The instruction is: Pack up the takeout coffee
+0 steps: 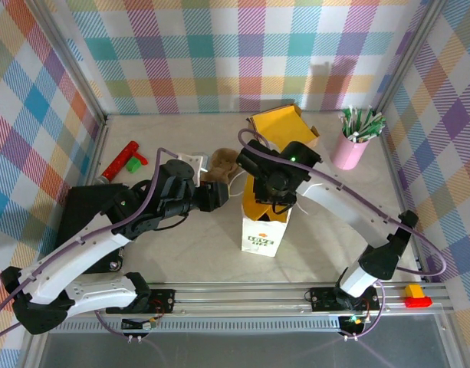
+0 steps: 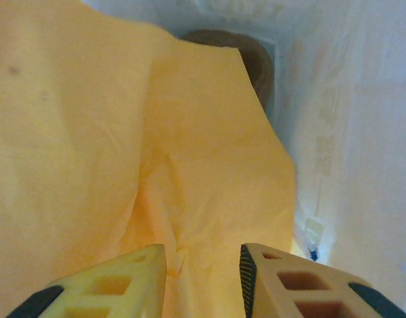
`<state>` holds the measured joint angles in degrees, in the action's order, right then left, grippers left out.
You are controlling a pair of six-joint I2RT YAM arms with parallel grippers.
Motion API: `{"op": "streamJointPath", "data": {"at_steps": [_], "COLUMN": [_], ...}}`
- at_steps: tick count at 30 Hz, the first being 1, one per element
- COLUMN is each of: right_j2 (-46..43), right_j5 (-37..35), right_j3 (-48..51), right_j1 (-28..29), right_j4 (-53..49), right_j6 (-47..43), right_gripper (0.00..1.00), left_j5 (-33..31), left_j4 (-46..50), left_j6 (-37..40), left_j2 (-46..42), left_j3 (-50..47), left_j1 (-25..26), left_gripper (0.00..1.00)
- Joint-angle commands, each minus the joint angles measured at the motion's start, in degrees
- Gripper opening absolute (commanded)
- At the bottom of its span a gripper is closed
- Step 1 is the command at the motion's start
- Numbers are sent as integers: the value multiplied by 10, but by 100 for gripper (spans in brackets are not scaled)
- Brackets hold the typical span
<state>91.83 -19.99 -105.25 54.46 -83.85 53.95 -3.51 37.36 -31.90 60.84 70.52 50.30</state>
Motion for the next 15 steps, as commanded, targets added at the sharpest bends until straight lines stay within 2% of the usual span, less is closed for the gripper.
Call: {"op": "streamJointPath", "data": {"at_steps": [1, 9, 15], "right_j2": [-23, -65, -97], "right_j5": [-22, -27, 87], "right_j3": [-36, -34, 43], "right_j1": [5, 5, 5], "right_j4": [-28, 29, 136], "right_j6": [-28, -66, -64], "right_gripper": [38, 40, 38], "left_j5": [-16, -23, -20], "left_j4": [4, 4, -6], "left_j6": [12, 19, 23], "left_j2": [-16, -16, -13], "left_j3": [-4, 7, 13], "left_j1": [-5, -5, -6], "left_gripper": [46, 46, 46]}}
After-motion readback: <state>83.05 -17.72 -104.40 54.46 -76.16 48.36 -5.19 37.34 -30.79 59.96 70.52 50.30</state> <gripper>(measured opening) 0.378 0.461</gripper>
